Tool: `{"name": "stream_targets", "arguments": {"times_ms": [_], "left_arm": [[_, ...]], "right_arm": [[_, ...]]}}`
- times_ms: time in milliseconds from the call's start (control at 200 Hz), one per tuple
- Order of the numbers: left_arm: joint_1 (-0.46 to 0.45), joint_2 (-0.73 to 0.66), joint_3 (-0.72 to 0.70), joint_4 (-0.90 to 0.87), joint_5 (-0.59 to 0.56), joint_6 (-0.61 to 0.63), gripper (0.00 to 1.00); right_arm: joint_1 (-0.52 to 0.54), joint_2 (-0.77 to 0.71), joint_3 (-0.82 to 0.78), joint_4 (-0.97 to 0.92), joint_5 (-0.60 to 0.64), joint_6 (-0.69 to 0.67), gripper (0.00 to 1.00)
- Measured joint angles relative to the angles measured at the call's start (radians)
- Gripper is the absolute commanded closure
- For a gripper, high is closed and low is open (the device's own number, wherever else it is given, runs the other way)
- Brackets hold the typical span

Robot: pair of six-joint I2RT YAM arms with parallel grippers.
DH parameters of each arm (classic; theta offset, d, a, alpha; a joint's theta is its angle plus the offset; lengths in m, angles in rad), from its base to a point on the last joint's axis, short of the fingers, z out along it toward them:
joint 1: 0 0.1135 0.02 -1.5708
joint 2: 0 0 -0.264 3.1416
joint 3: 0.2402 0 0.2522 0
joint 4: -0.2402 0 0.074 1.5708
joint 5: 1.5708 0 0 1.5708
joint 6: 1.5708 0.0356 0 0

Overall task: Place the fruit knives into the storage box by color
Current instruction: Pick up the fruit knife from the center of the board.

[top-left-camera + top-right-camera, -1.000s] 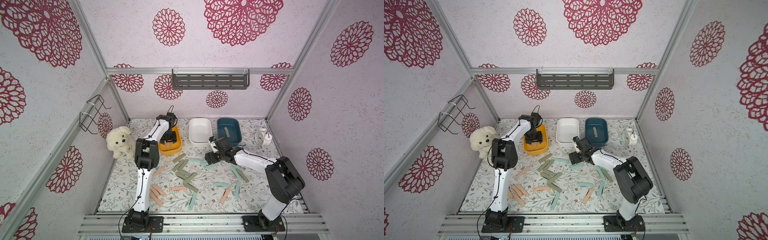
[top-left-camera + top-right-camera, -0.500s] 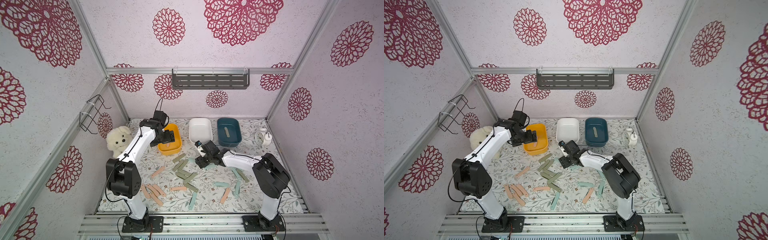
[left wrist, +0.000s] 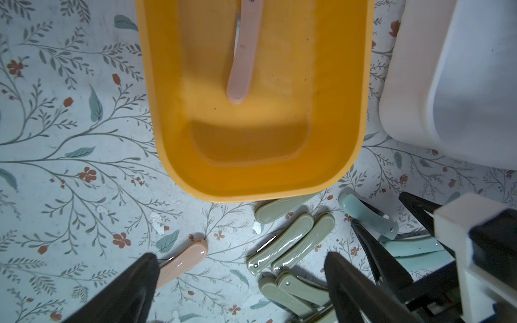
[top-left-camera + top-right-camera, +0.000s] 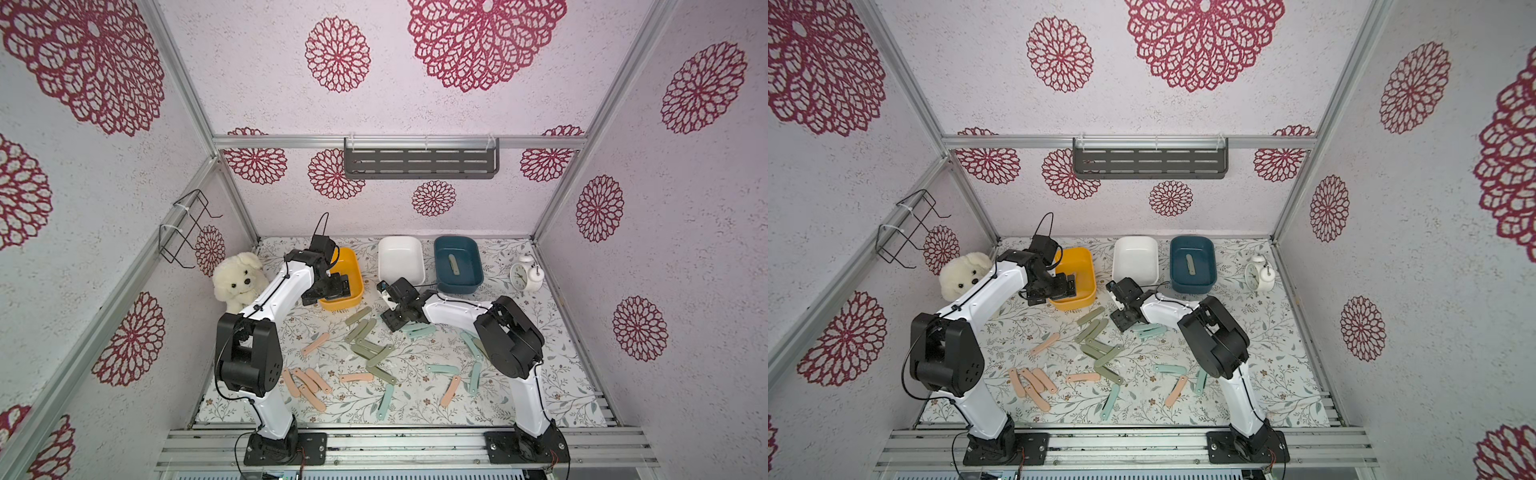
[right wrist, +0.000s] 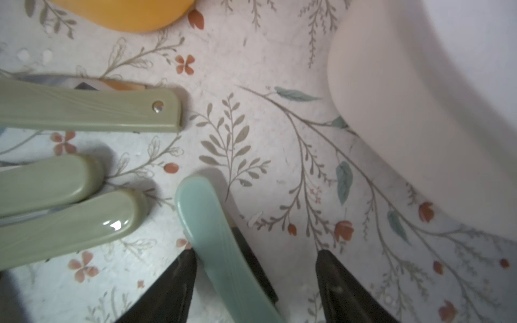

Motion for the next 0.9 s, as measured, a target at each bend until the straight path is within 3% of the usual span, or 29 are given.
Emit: {"name": "stream_targets", "arguments": {"times_ms": [250, 375, 600, 740, 901], "left_arm": [[0.000, 0.000, 0.000, 0.016, 0.001, 0.008, 0.03], [0.000, 0.000, -0.001, 0.021, 0.001, 0.008, 0.03], [0.000, 0.000, -0.002, 0.024, 0.005, 0.008, 0.03], [0.000, 0.000, -0.005, 0.030, 0.012, 0.008, 0.03], [0.000, 0.000, -0.013, 0.036, 0.024, 0.008, 0.03]], "right_arm": [[-0.023, 0.042, 0.077, -0.078, -0.001, 0.067, 0.70], [-0.023, 0.039, 0.082, -0.109, -0.002, 0.127, 0.76], [-0.011, 0.009, 0.057, -0.168, -0.003, 0.227, 0.75], [0.000, -0.026, 0.011, -0.189, -0.014, 0.279, 0.56], [0.010, -0.074, -0.051, -0.205, -0.029, 0.311, 0.48]]}}
